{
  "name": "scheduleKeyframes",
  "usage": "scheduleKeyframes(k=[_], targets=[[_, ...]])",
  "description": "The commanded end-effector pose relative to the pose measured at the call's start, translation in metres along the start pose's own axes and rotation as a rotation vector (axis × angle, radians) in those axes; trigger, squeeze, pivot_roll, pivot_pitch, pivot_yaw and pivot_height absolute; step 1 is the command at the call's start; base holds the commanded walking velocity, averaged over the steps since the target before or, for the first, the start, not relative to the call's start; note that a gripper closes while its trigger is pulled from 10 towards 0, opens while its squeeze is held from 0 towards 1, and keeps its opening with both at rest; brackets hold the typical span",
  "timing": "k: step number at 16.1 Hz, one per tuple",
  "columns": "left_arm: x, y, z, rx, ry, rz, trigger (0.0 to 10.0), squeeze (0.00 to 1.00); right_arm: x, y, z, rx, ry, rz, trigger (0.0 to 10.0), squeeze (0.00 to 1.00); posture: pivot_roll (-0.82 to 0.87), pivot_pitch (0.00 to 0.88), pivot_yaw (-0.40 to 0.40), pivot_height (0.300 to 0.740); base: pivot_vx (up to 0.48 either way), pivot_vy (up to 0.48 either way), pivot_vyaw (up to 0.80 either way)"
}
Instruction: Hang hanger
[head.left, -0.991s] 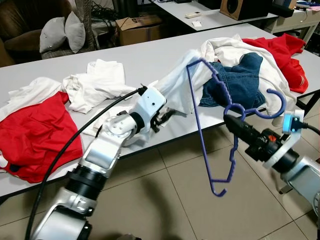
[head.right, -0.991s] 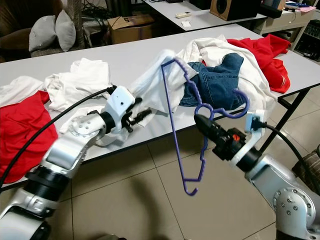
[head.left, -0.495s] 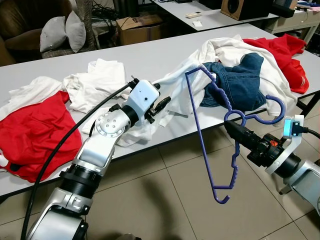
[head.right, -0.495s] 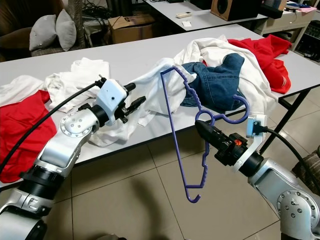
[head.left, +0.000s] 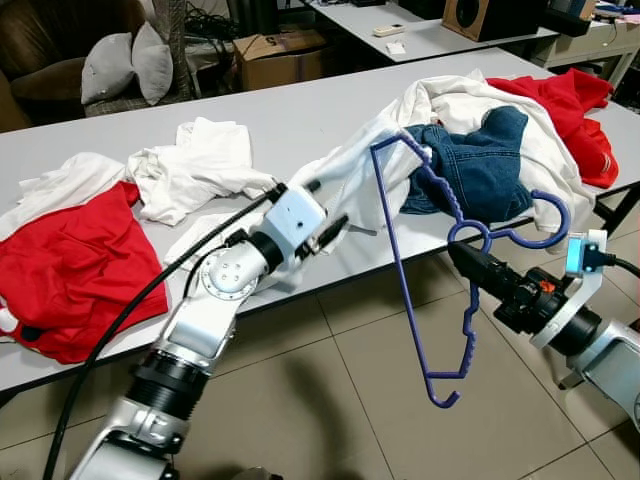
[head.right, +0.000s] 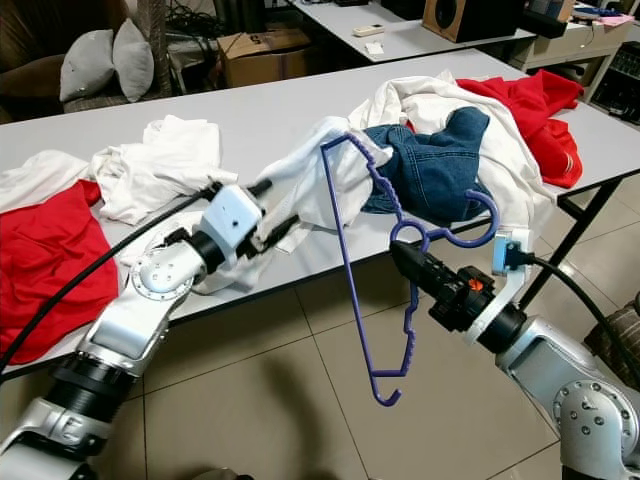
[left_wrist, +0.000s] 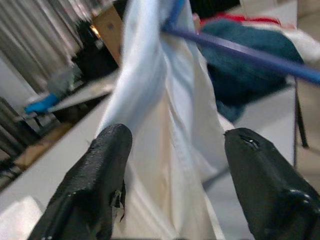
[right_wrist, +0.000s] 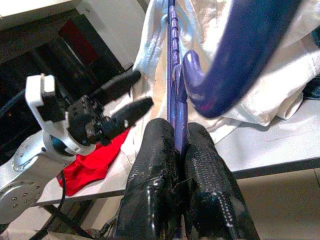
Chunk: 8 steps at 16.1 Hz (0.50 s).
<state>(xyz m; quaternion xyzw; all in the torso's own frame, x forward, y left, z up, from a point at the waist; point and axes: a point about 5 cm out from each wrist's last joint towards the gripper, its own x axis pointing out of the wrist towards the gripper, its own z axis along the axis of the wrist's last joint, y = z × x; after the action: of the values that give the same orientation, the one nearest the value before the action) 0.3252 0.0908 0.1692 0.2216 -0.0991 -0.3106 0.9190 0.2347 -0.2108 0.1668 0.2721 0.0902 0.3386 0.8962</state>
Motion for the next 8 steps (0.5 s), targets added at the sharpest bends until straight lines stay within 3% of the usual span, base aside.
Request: scheduleKeyframes(k=[1,2,3,5,6,8], targets=[[0.000,0.003,0.003,0.007,-0.033,0.017,10.0,1.00,0.001,0.002,0.003,-0.005,-0.005,0.013,10.0,0.00,-0.14,0.000,0.033,0.740,0.000,0.000,0.00],[-0.002,-0.007,0.010,-0.021,-0.135,-0.053,10.0,1.00,0.002,0.002,0.002,-0.006,-0.004,0.015,10.0,0.00,-0.14,0.000,0.034,0.740,0.000,0.000,0.00],[-0.004,-0.010,0.013,-0.029,-0.177,-0.061,10.0,1.00,0.002,0.002,0.002,-0.006,-0.003,0.016,10.0,0.00,-0.15,0.000,0.035,0.740,0.000,0.000,0.00],[-0.005,-0.007,0.014,-0.012,-0.214,0.000,10.0,1.00,0.002,0.002,0.002,-0.006,-0.002,0.018,10.0,0.00,-0.15,0.000,0.035,0.740,0.000,0.000,0.00],[-0.006,-0.006,0.014,-0.011,-0.218,0.006,10.0,1.00,0.002,0.002,0.002,-0.006,-0.002,0.018,10.0,0.00,-0.15,0.000,0.035,0.740,0.000,0.000,0.00],[0.000,-0.002,-0.005,0.002,-0.085,0.046,10.0,1.00,0.003,0.002,0.003,-0.006,-0.003,0.023,10.0,0.00,-0.14,0.000,0.034,0.740,0.000,0.000,0.00]])
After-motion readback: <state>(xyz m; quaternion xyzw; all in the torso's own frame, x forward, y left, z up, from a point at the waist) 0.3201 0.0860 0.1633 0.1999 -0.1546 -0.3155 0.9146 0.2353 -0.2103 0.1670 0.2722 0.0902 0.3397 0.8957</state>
